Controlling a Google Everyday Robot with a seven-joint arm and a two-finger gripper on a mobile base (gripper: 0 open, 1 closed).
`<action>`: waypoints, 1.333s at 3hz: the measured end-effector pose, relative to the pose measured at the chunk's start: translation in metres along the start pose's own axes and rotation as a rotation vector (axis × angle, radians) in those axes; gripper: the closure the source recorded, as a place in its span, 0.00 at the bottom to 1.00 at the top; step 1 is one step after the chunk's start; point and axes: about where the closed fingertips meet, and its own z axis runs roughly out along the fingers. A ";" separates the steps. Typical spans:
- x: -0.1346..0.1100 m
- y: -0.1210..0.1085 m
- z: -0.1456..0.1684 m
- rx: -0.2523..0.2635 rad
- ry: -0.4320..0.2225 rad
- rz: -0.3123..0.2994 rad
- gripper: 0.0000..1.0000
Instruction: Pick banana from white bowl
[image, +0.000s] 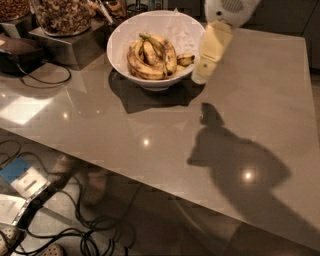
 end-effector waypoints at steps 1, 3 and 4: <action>-0.046 -0.023 0.010 0.048 0.032 0.013 0.00; -0.071 -0.039 0.017 0.049 -0.044 0.031 0.00; -0.080 -0.056 0.022 -0.006 -0.111 0.086 0.00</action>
Offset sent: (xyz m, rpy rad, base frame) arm 0.0326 0.0333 0.0053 -0.0364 -0.0271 -0.0270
